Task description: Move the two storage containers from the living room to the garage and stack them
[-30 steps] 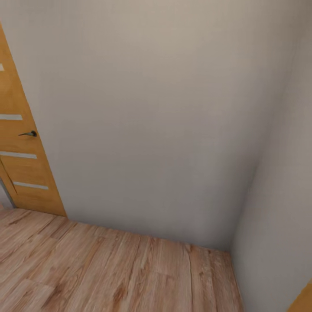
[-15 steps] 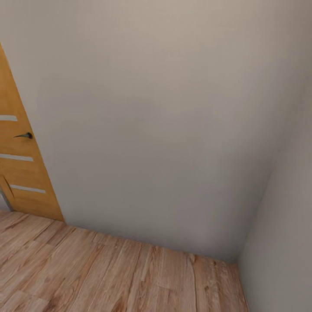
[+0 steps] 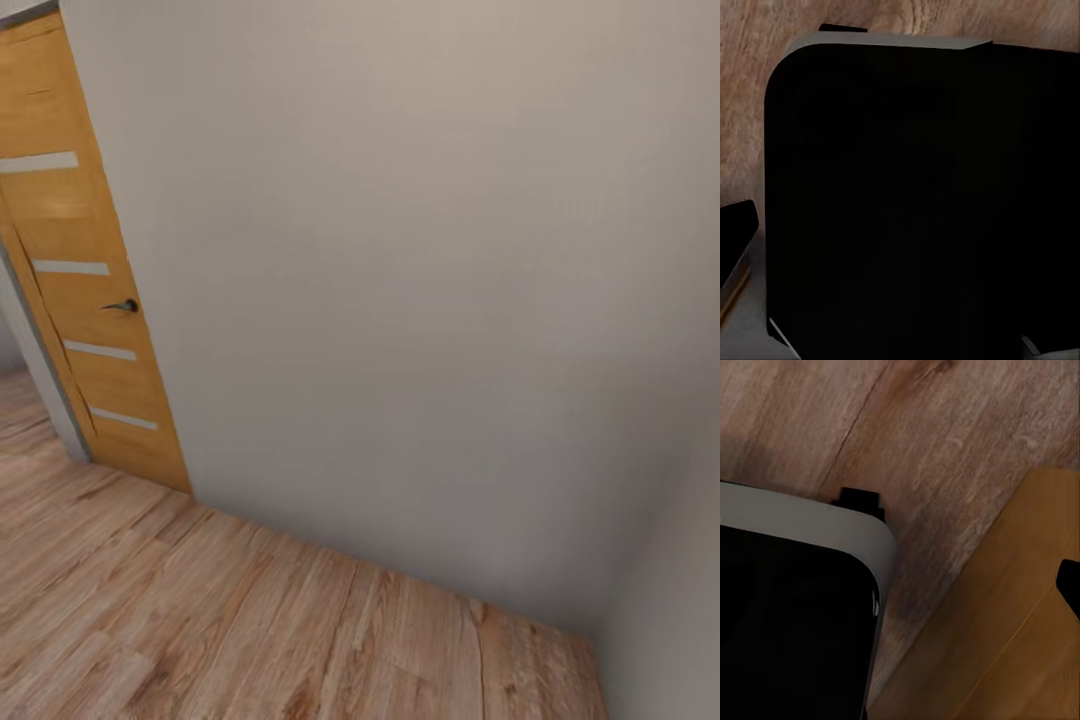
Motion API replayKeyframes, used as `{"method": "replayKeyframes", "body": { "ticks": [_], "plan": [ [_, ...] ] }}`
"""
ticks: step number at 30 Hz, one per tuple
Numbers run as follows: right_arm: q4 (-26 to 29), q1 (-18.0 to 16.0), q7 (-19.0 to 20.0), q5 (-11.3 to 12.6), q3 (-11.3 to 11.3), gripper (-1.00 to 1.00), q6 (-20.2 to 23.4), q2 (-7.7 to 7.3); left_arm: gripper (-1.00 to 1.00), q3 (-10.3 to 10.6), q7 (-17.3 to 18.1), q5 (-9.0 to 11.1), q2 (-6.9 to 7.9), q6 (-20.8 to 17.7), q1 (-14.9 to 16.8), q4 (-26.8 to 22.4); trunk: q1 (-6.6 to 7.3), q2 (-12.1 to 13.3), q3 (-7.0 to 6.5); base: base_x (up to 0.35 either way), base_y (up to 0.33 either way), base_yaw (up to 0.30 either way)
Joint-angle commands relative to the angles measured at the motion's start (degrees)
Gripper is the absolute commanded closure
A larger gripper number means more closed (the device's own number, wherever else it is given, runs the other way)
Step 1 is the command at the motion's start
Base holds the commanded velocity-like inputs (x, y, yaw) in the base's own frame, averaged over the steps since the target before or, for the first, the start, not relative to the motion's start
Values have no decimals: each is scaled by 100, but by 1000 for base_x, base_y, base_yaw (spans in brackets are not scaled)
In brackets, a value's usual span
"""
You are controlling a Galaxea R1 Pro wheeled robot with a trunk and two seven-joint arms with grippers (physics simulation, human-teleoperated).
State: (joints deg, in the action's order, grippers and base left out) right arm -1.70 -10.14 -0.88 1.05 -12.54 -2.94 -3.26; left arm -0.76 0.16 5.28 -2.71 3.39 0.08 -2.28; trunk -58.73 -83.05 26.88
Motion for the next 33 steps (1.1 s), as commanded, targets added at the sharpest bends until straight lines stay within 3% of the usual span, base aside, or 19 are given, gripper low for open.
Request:
{"method": "replayKeyframes", "body": {
  "ticks": [1,8,24,33],
  "plan": [
    [-17,-7,-11,10,-36,-100,-31,4,-100,-3,2,54,-1,13,1,0,0,-3,5,0,0,269],
    [-18,-6,-9,11,-35,-100,-31,7,-100,3,2,55,-1,13,-1,0,0,-3,5,63,1,269],
    [-14,-6,-9,1,-37,-100,-32,18,-100,5,2,57,-1,13,1,0,0,-3,5,267,80,271],
    [-14,-5,-15,1,-31,-100,-38,10,-100,5,2,55,-1,13,1,0,0,-3,5,34,4,277]
  ]
}}
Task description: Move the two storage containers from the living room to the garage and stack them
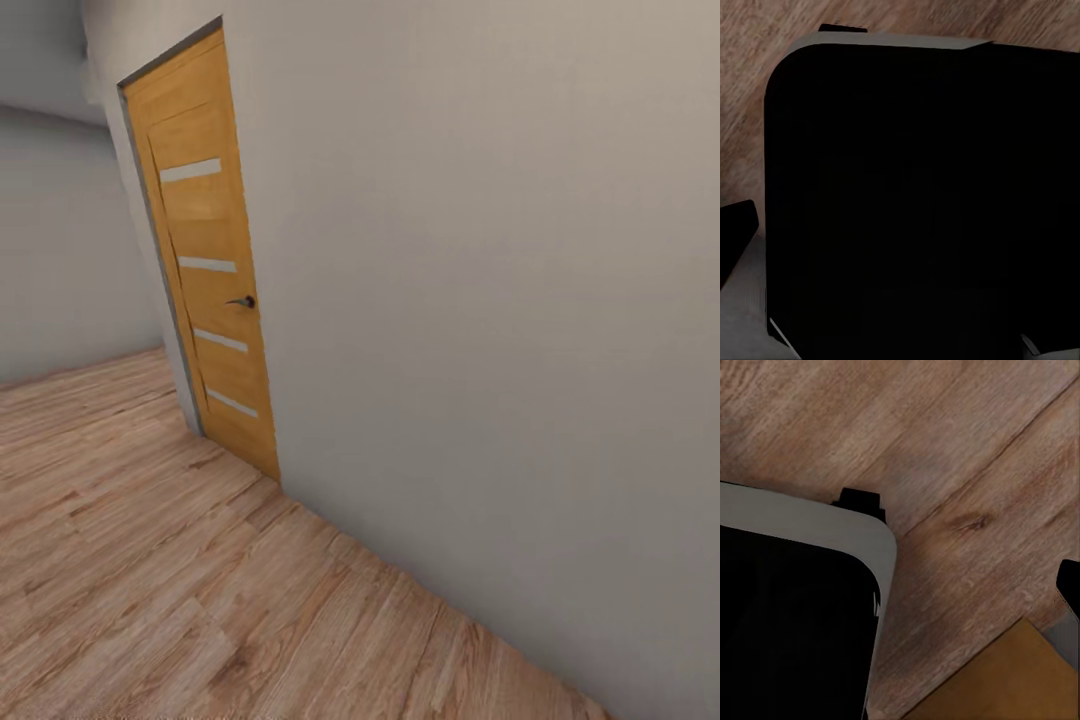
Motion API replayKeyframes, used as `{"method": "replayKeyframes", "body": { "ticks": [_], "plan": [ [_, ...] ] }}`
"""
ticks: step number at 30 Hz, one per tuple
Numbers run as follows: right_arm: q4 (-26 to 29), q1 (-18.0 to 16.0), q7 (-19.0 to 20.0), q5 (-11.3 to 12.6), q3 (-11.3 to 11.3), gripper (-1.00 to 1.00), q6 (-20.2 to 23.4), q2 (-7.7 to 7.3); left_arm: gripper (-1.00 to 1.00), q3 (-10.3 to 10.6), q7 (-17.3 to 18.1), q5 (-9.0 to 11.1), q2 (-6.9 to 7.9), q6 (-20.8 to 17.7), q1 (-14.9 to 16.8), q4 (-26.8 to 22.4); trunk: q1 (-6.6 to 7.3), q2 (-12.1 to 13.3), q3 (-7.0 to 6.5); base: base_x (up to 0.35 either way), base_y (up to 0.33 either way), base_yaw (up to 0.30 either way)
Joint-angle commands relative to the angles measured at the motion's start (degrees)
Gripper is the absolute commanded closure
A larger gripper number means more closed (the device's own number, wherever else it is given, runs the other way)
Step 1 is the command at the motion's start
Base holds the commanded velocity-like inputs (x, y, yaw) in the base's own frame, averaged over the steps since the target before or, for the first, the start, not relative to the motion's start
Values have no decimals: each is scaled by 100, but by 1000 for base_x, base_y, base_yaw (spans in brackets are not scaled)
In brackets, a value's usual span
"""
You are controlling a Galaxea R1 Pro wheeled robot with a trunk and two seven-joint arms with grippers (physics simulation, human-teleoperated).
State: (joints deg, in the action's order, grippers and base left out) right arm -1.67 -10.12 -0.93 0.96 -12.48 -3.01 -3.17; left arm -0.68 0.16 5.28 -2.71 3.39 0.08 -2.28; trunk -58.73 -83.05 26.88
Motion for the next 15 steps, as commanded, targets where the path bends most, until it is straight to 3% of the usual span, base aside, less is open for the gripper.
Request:
{"method": "replayKeyframes", "body": {
  "ticks": [1,9,12,15],
  "plan": [
    [-18,-9,-9,10,-36,-100,-30,1,-100,-2,2,54,-1,13,1,0,0,-3,5,3,0,277],
    [-18,-9,-12,76,8,-100,-22,22,-100,-7,-4,86,0,13,1,0,0,-3,5,1,0,277],
    [-18,-11,-13,75,14,-100,-23,22,-100,-1,-11,248,-1,13,1,0,0,-3,5,0,0,277],
    [-18,-9,-13,71,23,-100,-24,25,-100,11,-9,632,-5,13,-1,-6,0,-3,5,0,0,277]
  ]
}}
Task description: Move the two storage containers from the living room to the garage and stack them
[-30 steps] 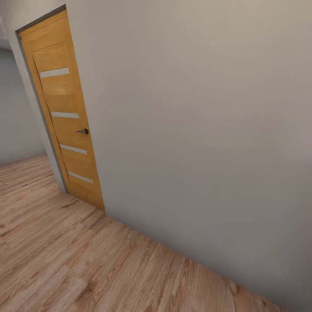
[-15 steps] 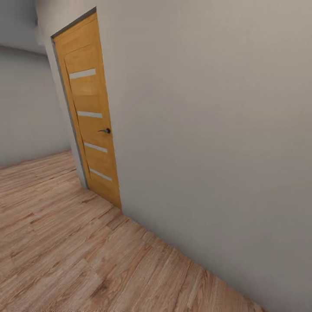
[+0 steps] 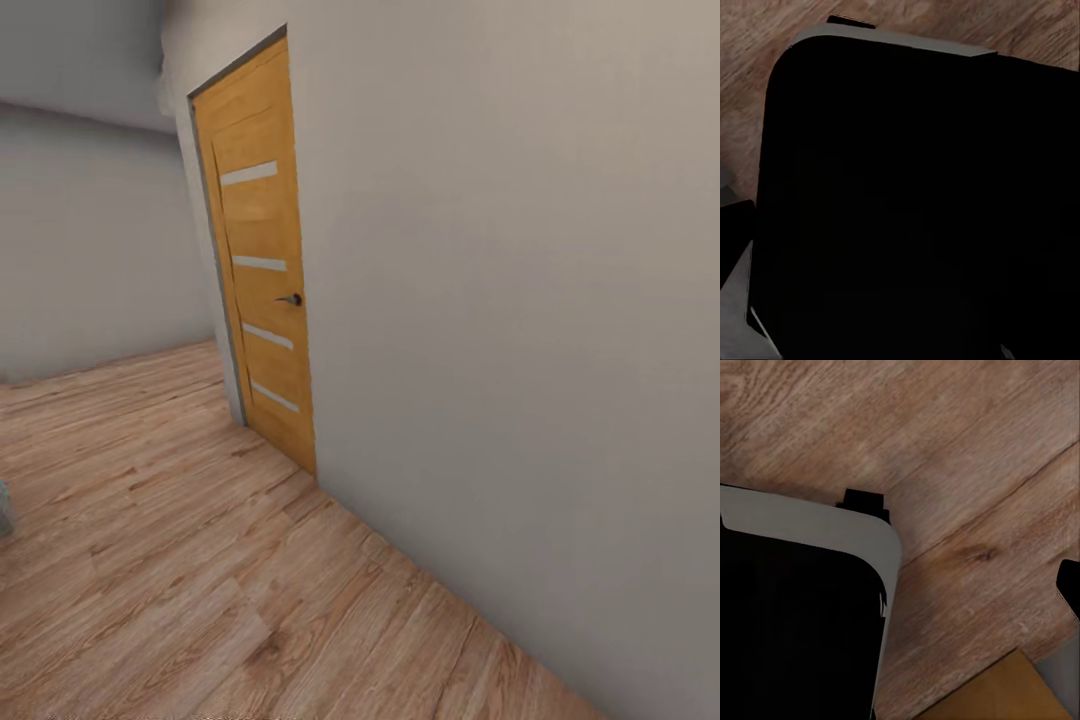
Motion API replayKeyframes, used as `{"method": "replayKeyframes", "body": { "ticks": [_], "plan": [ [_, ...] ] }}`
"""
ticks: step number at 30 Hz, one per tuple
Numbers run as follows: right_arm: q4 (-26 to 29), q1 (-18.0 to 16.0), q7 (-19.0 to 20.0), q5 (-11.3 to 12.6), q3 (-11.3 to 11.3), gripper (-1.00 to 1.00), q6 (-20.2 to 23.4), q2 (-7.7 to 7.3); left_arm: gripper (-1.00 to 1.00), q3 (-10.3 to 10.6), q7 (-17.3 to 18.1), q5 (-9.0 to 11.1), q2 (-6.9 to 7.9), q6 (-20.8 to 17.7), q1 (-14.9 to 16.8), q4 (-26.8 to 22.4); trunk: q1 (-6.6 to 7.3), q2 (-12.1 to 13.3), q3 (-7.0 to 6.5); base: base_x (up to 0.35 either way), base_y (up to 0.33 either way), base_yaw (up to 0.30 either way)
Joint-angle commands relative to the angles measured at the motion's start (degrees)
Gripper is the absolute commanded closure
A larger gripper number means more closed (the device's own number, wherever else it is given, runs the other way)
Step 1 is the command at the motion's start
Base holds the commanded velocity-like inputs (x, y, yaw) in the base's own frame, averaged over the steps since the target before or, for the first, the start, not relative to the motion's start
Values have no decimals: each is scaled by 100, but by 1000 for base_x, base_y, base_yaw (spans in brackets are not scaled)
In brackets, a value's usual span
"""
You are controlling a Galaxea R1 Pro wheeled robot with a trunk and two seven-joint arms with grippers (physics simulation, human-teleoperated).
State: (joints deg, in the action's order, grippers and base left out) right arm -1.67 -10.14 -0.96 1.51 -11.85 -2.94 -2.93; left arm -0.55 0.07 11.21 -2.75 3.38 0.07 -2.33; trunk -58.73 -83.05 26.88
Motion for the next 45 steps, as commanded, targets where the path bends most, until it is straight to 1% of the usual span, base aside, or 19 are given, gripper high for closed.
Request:
{"method": "replayKeyframes", "body": {
  "ticks": [1,2,4,7,10,17,21,25,32,35,40,45],
  "plan": [
    [-18,-7,-10,15,-39,-100,-31,2,-100,-1,1,94,-1,13,1,-2,0,-3,5,0,0,277],
    [-18,-7,-10,15,-40,-100,-31,-1,-100,0,1,183,1,13,-1,-3,0,-3,5,0,0,277],
    [-18,-7,-10,12,-40,-100,-34,-8,-100,1,2,284,7,13,1,-4,0,-3,5,0,0,277],
    [-18,-9,-10,18,-46,-100,-30,-26,-100,7,4,333,4,13,2,-4,0,-3,5,104,0,270],
    [-18,-8,-10,22,-57,-100,-29,-37,-100,11,3,343,9,13,2,-5,0,-3,5,256,0,122],
    [-18,-7,-6,-46,-86,-100,-31,-11,-100,14,5,347,9,6,1,2,0,-3,5,312,0,20],
    [-15,-7,-8,-24,-75,-100,-34,-11,-100,12,3,348,11,11,2,1,0,-3,5,321,0,58],
    [-10,-6,-10,-15,-57,-100,-38,-17,-100,11,2,351,11,13,-1,3,0,-3,5,322,0,239],
    [-9,-6,-10,-80,-86,-100,-40,-19,-100,11,2,348,5,13,1,4,0,-3,5,322,0,273],
    [-11,-6,-10,-46,-79,-100,-58,-14,-100,11,2,347,3,13,2,2,0,-3,5,322,0,283],
    [-13,-8,-10,-2,-72,-100,-272,-1,-100,11,5,347,3,13,2,2,0,-3,5,322,0,295],
    [-13,-8,-10,9,-56,-100,-342,-13,-100,11,2,347,3,13,1,4,0,-3,5,322,0,300]
  ]
}}
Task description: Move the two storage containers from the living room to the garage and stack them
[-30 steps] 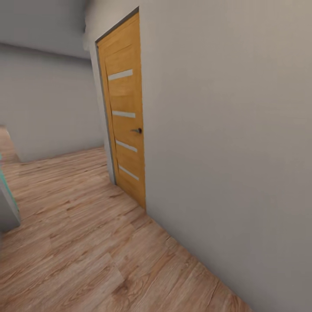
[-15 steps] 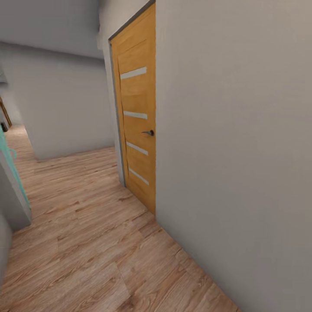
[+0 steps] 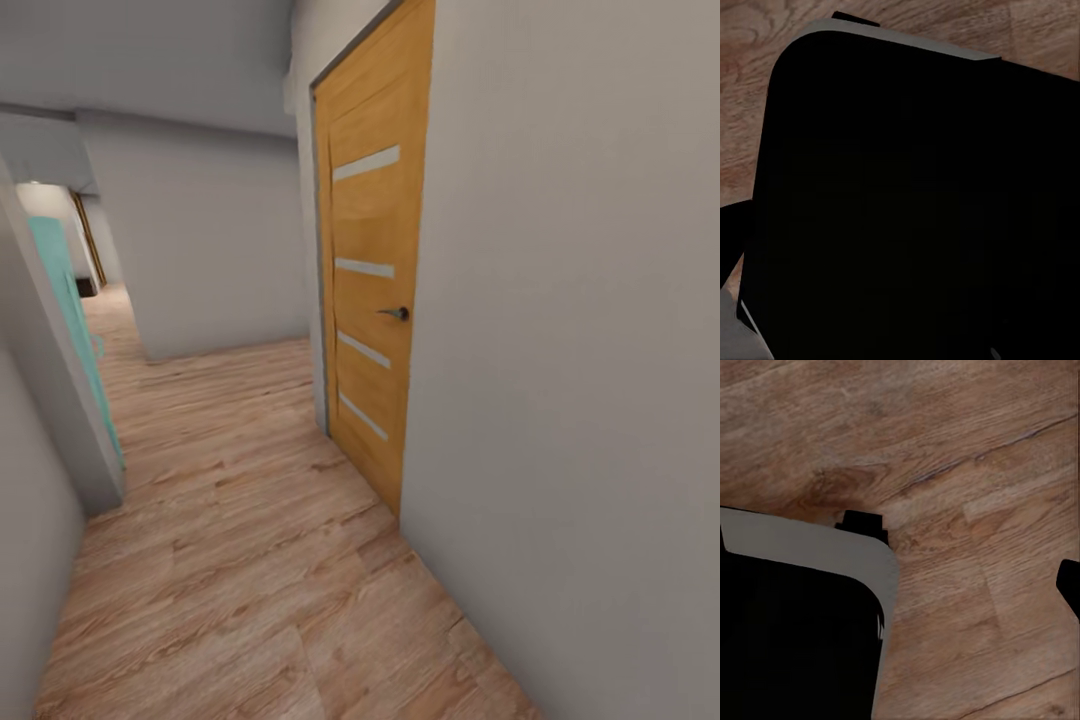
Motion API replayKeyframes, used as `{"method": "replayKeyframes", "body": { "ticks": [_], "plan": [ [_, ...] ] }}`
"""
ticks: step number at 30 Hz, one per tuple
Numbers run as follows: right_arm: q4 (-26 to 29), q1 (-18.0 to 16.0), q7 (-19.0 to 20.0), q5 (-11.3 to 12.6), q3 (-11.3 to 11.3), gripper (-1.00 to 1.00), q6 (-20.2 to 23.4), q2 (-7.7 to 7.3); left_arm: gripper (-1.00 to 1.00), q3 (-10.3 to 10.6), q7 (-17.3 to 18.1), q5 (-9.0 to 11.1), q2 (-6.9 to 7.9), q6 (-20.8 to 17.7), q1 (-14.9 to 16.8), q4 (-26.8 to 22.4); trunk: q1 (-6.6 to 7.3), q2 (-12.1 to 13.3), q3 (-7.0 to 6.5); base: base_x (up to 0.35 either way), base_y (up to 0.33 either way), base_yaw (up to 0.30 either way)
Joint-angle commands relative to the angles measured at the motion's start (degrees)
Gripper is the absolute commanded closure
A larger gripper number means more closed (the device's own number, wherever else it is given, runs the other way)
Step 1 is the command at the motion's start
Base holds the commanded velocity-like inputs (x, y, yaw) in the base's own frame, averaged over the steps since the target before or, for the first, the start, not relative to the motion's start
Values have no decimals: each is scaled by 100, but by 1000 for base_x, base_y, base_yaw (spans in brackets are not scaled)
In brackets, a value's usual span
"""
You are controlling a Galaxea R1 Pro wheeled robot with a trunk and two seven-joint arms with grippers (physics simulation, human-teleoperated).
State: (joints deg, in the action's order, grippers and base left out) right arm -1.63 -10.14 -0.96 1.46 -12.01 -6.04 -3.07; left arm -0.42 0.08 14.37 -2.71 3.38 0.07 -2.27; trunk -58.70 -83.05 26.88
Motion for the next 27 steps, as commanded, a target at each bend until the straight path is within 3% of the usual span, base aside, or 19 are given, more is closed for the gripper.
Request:
{"method": "replayKeyframes", "body": {
  "ticks": [1,27],
  "plan": [
    [-17,-6,-10,17,-39,-100,-35,0,-100,-2,1,30,-1,13,1,-1,-3,-2,5,322,0,300],
    [-21,-10,-10,30,-38,-100,-38,-10,-100,-2,1,34,-1,13,-1,-1,-3,-2,5,322,0,300]
  ]
}}
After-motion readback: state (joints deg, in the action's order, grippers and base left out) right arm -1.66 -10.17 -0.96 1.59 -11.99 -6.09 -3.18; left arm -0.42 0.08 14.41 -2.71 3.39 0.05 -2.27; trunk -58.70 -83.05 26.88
